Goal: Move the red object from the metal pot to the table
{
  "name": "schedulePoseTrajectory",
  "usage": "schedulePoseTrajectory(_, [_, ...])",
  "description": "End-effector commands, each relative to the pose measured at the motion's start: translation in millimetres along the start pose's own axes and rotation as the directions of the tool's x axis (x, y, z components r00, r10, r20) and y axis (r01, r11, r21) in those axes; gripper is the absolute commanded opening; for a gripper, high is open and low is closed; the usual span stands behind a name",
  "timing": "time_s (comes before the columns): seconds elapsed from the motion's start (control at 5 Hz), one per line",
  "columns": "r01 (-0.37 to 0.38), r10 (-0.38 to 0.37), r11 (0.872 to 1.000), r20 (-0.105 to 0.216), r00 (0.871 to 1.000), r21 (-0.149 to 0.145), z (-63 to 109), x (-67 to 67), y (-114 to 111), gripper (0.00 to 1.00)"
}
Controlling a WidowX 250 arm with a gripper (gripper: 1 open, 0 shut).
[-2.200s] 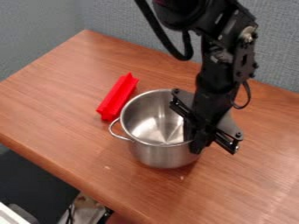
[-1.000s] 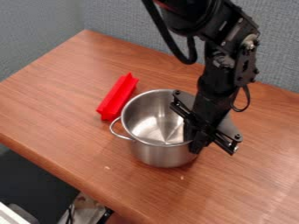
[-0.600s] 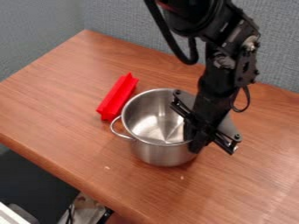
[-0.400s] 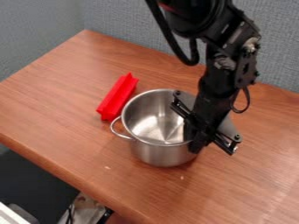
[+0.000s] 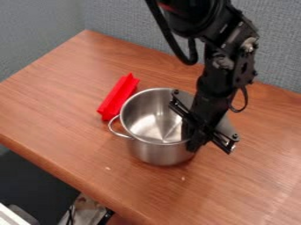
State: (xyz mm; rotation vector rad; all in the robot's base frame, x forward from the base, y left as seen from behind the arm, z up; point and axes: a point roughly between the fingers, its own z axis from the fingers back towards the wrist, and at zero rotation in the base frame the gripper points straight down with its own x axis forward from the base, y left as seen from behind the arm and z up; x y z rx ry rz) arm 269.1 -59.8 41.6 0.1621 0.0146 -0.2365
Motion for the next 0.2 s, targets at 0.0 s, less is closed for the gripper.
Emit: schedulePoseTrajectory(0.0, [-0.018,0.018,1.000,0.049,0.999,0.017,12.2,9.0,9.1,0.00])
